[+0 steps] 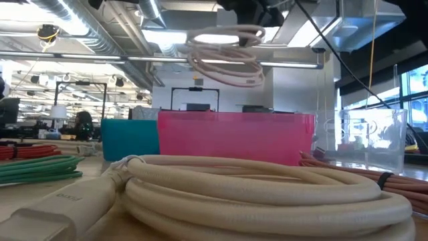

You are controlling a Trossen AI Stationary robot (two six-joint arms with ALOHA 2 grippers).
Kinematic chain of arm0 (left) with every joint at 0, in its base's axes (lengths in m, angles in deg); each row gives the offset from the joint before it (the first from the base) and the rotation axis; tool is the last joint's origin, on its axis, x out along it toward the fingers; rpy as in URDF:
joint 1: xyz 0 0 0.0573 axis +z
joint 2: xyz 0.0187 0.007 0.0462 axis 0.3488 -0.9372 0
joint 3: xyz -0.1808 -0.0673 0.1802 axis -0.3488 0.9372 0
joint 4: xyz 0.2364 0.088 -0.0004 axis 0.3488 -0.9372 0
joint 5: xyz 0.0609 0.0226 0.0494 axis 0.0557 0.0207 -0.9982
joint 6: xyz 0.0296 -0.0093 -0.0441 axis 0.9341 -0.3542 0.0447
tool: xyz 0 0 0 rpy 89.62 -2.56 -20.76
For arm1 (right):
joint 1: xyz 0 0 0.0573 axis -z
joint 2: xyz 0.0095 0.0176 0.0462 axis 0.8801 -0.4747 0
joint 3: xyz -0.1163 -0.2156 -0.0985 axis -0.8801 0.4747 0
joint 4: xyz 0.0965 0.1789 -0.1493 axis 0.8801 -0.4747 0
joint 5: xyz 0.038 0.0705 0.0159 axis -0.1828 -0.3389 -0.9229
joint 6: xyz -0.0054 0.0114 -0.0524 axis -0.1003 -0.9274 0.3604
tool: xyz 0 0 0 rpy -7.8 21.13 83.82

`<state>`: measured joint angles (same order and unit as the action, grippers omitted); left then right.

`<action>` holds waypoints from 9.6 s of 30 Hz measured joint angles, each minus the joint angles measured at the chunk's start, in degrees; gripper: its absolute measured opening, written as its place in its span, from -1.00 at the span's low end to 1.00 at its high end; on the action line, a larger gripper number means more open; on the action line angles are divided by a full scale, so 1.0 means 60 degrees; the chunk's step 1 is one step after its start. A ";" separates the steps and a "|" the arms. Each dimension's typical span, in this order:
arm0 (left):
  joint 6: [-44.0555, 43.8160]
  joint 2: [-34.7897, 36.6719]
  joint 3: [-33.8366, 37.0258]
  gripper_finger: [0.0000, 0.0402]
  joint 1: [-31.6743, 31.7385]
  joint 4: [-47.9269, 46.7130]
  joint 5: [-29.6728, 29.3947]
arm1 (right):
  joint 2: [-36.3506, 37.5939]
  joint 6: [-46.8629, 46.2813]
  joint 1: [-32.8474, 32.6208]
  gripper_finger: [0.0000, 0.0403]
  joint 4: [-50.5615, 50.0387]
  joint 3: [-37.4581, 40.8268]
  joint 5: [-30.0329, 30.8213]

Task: Pick & Place USB Port
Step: Put the white charger cable into the pink bin, then put the white and black charger cable into the blue bin

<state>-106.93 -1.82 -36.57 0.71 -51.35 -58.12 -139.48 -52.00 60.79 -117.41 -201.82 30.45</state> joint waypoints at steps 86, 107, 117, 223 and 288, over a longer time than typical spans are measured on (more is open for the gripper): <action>0.0135 -0.0004 0.0000 -0.14 0.0000 -0.0058 0.0025 | -0.0310 0.1538 0.1781 -0.29 0.5754 0.6327 -0.2091; 0.0135 0.0000 0.0000 -0.14 -0.0004 -0.0073 0.0026 | -0.0208 0.1510 0.0994 -0.20 0.0278 0.2058 0.0664; -0.1610 -0.0018 -0.0004 -0.14 -0.0004 -0.3755 0.1086 | 0.1748 0.0412 0.0926 -0.22 -0.0032 0.1491 0.1818; -0.3934 -0.3375 0.0135 -0.97 -0.3576 -0.1169 -0.0073 | 0.3752 0.2547 0.0998 -0.22 0.0399 0.1559 0.3931; -0.6103 -0.9772 0.0314 -0.78 -0.0375 -0.0163 0.2889 | 0.3752 0.4485 0.0996 -0.22 0.0022 0.1559 0.3931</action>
<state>-143.55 -60.46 -34.69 -1.54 -52.33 -40.78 -116.97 -25.09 66.77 -117.28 -192.47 54.04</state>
